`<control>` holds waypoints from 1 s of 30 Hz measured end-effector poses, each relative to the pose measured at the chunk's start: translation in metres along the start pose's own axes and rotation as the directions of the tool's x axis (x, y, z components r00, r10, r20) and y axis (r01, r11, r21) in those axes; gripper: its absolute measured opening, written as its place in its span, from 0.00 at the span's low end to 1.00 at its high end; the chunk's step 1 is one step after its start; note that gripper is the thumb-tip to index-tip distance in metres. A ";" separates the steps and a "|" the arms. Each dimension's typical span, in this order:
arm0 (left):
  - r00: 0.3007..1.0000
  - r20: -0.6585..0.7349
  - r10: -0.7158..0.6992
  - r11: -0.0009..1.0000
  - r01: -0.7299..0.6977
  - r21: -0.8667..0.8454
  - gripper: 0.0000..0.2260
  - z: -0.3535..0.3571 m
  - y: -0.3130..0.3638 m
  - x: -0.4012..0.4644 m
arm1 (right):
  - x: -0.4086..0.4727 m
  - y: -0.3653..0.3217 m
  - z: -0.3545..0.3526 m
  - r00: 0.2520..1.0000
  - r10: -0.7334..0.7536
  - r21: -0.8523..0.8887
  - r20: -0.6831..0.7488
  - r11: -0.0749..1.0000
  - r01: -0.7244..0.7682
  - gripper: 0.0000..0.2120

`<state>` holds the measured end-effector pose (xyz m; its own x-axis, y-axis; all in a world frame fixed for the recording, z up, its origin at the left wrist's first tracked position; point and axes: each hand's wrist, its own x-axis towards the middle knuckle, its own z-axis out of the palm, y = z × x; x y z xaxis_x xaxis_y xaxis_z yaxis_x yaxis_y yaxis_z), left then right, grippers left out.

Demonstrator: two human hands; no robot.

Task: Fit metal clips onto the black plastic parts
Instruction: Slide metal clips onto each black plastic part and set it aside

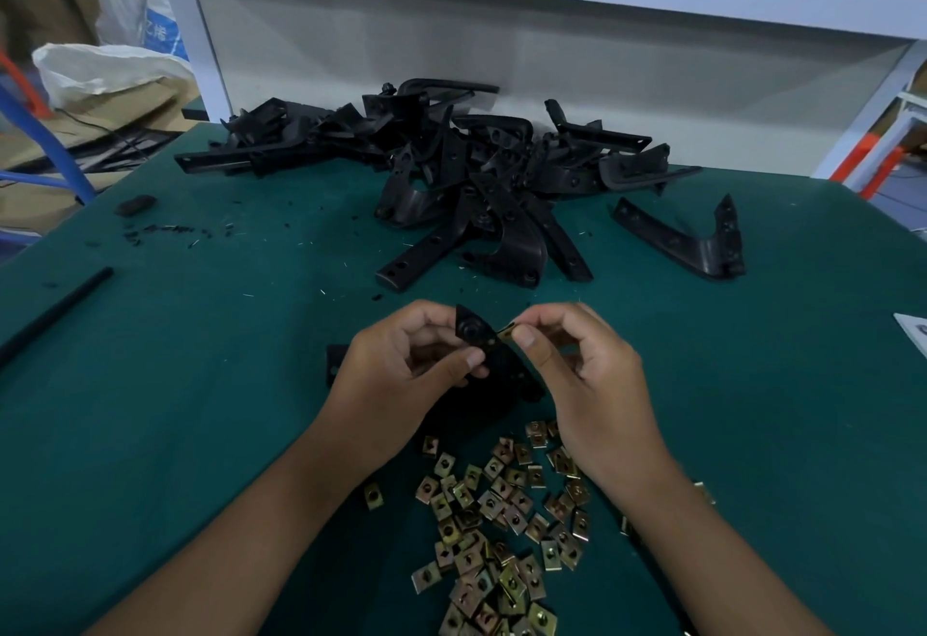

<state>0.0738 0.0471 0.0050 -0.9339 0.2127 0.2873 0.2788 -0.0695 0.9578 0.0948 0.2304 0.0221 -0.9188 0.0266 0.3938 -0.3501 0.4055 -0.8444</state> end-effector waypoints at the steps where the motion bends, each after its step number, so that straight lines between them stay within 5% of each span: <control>1: 1.000 0.003 0.003 1.000 -0.003 0.000 0.09 0.000 0.000 0.000 | 0.000 0.000 0.000 1.000 0.002 -0.004 0.002 1.000 -0.002 0.03; 14: 1.000 -0.004 -0.022 0.999 0.022 -0.040 0.07 -0.001 -0.001 -0.001 | 0.001 -0.001 -0.005 0.996 0.019 -0.050 0.084 0.999 -0.015 0.09; 20: 0.997 -0.004 -0.076 0.982 0.074 -0.171 0.07 0.002 0.003 0.001 | -0.001 -0.001 -0.003 0.990 0.056 -0.013 0.127 0.998 -0.054 0.05; 30: 0.999 -0.031 -0.034 0.990 0.029 -0.136 0.06 0.001 0.003 0.001 | -0.001 -0.003 -0.005 0.989 -0.010 -0.103 0.148 0.994 0.026 0.04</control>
<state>0.0744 0.0478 0.0080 -0.9493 0.1846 0.2546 0.2185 -0.1949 0.9562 0.0974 0.2335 0.0261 -0.9319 -0.1134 0.3444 -0.3532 0.4983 -0.7918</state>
